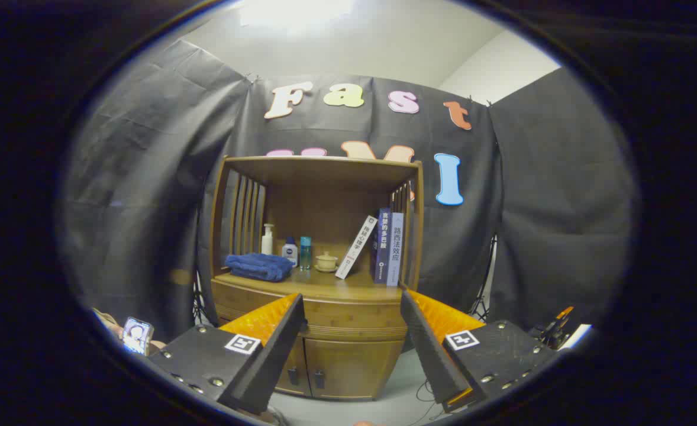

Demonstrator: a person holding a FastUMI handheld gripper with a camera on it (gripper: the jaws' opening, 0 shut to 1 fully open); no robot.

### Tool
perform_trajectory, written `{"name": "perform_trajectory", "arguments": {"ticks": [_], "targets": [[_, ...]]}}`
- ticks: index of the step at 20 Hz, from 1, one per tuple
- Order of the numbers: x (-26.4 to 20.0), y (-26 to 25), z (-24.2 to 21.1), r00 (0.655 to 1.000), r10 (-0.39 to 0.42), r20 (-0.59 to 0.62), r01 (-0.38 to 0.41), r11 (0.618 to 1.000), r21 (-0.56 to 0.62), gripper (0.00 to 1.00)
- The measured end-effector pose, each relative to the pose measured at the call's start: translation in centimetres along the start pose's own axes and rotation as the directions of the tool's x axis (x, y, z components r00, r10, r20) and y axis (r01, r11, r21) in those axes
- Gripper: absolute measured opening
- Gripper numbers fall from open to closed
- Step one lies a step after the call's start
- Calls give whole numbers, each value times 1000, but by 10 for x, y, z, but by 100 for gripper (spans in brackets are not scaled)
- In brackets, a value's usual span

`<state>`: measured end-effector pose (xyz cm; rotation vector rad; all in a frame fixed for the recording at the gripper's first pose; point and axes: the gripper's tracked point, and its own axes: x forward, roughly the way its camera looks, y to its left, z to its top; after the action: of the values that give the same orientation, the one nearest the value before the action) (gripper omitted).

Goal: Pull open the drawer, take out the items inside it, and place them on the countertop above the cabinet.

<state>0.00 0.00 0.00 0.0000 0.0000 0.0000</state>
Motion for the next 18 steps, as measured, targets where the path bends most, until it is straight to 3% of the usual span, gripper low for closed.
{"name": "perform_trajectory", "arguments": {"ticks": [18], "targets": [[6, 16, -22, 999, 14, -34, -14, 1000, -3, 98]]}}
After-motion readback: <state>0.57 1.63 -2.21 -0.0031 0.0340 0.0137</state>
